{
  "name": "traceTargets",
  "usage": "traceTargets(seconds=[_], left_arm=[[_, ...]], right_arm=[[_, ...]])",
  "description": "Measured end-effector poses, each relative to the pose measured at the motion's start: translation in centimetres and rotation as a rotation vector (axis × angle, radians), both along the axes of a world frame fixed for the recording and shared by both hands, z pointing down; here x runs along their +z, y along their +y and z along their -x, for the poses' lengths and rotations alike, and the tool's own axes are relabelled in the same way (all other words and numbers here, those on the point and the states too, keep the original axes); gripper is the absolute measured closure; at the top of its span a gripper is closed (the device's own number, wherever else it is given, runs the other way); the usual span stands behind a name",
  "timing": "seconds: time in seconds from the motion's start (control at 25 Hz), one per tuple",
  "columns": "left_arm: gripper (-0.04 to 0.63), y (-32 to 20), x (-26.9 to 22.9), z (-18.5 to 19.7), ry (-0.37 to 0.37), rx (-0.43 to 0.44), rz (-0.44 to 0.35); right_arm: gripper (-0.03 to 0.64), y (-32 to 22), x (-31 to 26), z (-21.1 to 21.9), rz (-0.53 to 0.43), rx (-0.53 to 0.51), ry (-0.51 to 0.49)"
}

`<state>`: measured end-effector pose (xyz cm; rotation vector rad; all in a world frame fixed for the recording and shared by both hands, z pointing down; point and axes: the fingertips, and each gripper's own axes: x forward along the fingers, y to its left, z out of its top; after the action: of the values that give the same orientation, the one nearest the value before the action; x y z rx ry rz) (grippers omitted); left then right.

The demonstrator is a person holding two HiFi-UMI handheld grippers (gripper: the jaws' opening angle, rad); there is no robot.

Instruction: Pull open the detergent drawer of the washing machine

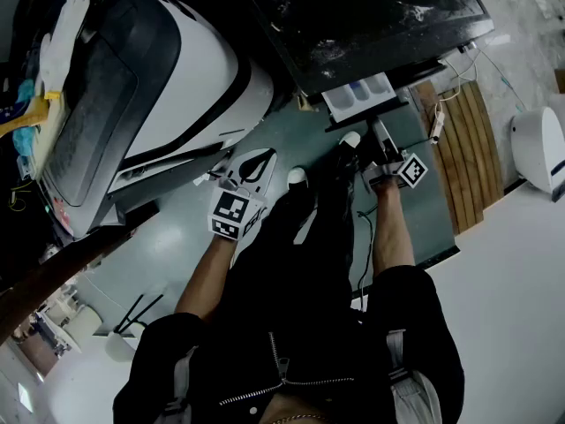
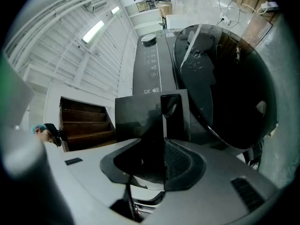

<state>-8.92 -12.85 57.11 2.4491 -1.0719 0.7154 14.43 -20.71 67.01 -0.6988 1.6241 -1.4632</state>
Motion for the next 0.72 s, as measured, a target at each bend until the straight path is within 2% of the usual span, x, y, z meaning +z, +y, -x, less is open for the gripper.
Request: traceTargets(seconds=[0.28,0.36,0.52,0.64,0.72], left_arm=[[0.574,-0.2,0.0,-0.3,0.007,-0.001,-0.001],[0.574,-0.2,0.0,-0.3,0.007,-0.004,0.0],[0.574,-0.1,0.0,-0.3,0.006,-0.004,0.001],[0.574,-0.1,0.0,0.0,0.003,-0.009,0.0],[0.574,0.0,0.0,0.1,0.001,-0.013,0.001]], right_arm=[[0.457,0.1,0.5,-0.1,0.008,-0.001,-0.033],[0.415,0.6,1.7,-0.1,0.051,-0.007,0.013],[0.398,1.4,4.3,0.5,0.153,-0.032,0.159],[0.436,0.6,4.6,0.7,0.172,-0.013,0.15],[0.419,0.3,5.0,0.6,0.187,0.0,0.147]])
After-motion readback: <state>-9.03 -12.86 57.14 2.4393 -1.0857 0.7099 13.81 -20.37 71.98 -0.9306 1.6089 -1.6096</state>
